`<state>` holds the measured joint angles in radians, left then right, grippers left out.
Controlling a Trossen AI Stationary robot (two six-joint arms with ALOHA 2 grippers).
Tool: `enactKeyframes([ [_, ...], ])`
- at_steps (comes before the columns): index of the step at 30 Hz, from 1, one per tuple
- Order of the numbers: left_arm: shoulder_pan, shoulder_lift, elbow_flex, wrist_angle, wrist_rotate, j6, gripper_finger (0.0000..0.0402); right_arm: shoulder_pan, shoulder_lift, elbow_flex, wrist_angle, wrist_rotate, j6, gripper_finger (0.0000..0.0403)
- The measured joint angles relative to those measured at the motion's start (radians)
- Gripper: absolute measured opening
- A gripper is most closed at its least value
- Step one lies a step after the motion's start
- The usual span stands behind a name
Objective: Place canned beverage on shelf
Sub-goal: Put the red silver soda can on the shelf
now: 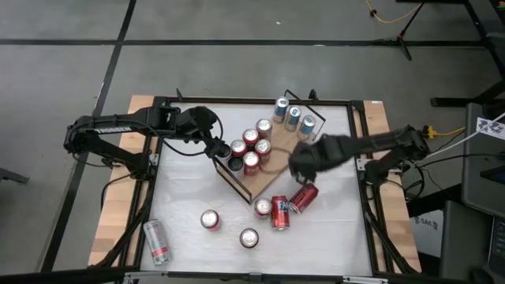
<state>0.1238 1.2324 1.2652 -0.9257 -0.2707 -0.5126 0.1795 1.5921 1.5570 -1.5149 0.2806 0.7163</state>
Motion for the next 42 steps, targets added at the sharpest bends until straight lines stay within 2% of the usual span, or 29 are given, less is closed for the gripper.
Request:
enactKeyframes([
  [6,0.000,0.000,0.000,0.000,0.000,0.000,0.0354,-0.148,0.000,0.000,0.093,0.004,-0.047,0.0280],
  [13,0.000,0.000,0.000,0.000,0.000,-0.001,0.0354,-0.240,0.005,0.000,0.183,0.002,-0.107,0.0280],
  [30,-0.020,0.000,0.000,0.000,-0.001,-0.001,0.0354,-0.326,0.139,0.000,0.191,-0.003,-0.157,0.0280],
  [42,-0.062,0.000,0.000,0.000,-0.001,-0.001,0.0354,-0.331,0.145,0.000,0.217,-0.013,-0.174,0.0286],
])
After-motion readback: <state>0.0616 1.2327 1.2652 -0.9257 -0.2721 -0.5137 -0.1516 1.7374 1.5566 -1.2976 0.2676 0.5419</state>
